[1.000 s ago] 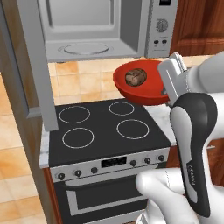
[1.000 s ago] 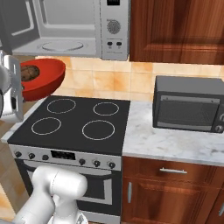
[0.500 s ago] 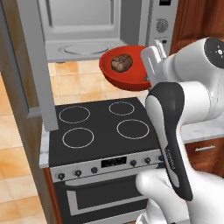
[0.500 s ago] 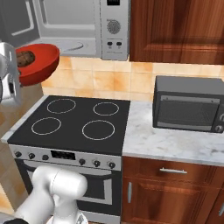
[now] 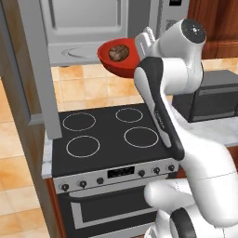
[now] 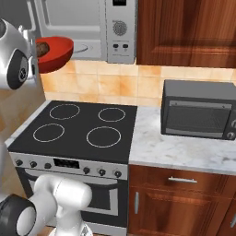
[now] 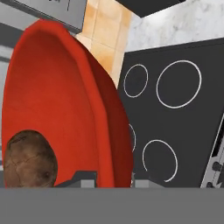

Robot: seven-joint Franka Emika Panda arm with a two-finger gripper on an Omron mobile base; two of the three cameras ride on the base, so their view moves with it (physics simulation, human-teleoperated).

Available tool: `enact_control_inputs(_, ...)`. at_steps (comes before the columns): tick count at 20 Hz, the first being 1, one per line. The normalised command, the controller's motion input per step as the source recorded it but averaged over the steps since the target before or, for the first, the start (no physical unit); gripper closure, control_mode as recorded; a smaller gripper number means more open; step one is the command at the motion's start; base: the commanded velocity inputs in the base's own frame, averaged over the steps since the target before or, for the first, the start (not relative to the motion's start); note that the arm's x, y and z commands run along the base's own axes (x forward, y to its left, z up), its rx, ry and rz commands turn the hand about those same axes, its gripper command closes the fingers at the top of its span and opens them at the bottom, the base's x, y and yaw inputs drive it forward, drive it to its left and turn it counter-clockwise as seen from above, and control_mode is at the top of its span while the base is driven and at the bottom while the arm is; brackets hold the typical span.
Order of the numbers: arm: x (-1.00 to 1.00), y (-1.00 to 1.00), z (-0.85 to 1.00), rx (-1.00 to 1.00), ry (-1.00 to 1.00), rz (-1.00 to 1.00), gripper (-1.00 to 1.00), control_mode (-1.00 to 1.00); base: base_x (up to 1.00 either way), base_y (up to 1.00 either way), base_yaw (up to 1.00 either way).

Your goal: Pick the potato from the sink and place it in the bowl. Then pick the bowl and place it in the microwave. Then close the microwave door and press the start button.

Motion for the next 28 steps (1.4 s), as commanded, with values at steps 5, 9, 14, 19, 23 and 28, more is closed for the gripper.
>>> enact_control_inputs(5,0.96,0.08,0.19,0.0,0.03,0.0,1.0,-1.0,0.0,0.0,0.0)
enact_control_inputs(9,0.92,0.17,0.03,0.0,0.05,0.0,1.0,-1.0,0.0,0.0,0.0)
enact_control_inputs(14,0.98,0.26,0.03,0.0,0.03,0.0,1.0,-1.0,0.0,0.0,0.0)
enact_control_inputs(19,0.85,0.23,0.09,0.0,0.0,0.0,1.0,-1.0,0.0,0.0,0.0)
enact_control_inputs(23,0.92,0.36,0.0,0.0,0.0,0.0,1.0,-1.0,0.0,0.0,0.0)
enact_control_inputs(28,0.73,0.17,-0.04,0.0,0.0,0.0,1.0,-1.0,0.0,0.0,0.0)
